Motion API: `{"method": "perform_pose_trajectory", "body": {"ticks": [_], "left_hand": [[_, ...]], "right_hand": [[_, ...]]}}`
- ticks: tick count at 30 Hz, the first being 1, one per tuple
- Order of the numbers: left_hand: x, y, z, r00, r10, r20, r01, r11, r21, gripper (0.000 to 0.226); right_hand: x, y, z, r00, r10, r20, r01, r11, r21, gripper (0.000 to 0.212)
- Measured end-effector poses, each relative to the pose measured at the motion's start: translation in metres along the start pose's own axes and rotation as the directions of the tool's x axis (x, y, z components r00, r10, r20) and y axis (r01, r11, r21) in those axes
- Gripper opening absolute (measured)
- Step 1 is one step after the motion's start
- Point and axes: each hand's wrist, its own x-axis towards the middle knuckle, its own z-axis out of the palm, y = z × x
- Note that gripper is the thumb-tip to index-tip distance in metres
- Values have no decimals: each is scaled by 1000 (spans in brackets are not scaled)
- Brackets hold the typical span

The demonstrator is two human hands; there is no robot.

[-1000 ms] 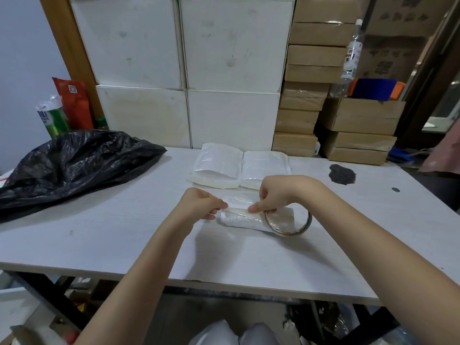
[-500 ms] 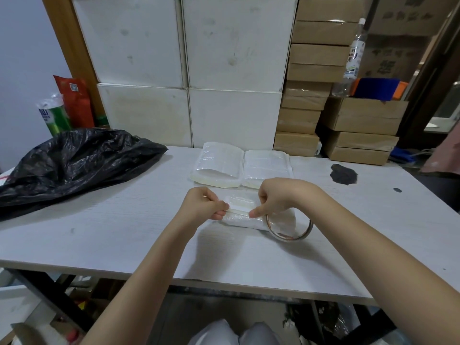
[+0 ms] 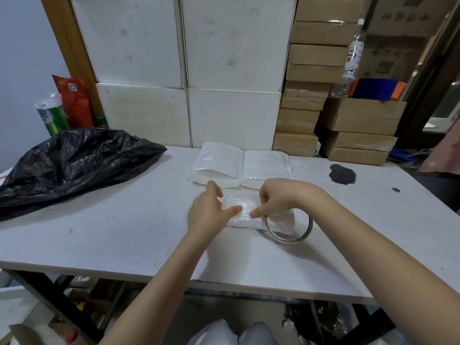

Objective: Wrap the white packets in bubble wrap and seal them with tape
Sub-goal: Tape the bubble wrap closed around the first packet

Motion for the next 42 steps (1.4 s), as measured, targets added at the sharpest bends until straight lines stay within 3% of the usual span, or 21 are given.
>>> {"method": "perform_pose_trajectory", "body": {"ticks": [2,4,5,8,11,15,20,24,34,38,42], "left_hand": [[-1,3,2,969,235,-75,-214,952,217,34],[-1,7,8,872,489,-19,-466,842,272,26],[-1,8,10,837,547,25,-532,803,268,32],[-4,8,13,847,524,83,-525,804,281,41],[-4,6,16,866,486,117,-496,806,322,42],[-2,10,22,883,452,128,-466,810,357,42],[1,7,26,857,500,123,-501,753,427,30],[3,1,30,843,522,128,-516,721,462,24],[6,-1,32,827,559,62,-509,697,504,21],[4,6,30,822,565,72,-536,723,437,27],[-4,20,33,894,442,78,-426,781,456,38]], "right_hand": [[-2,3,0,1000,-18,-18,19,999,48,41],[-5,6,0,999,-33,-39,36,995,89,41],[-7,7,1,998,-39,-50,44,993,107,38],[-15,12,3,991,-30,-132,54,982,180,25],[-23,18,5,965,45,-258,28,962,273,29],[-35,26,3,975,112,-193,-99,992,77,42],[-45,31,-3,914,106,-391,-134,990,-45,29],[-45,32,6,875,61,-480,-161,972,-170,37],[-37,45,38,866,97,-490,-224,952,-208,38],[-39,48,47,858,120,-499,-239,954,-182,43],[-38,47,53,861,104,-499,-237,948,-211,44]]}}
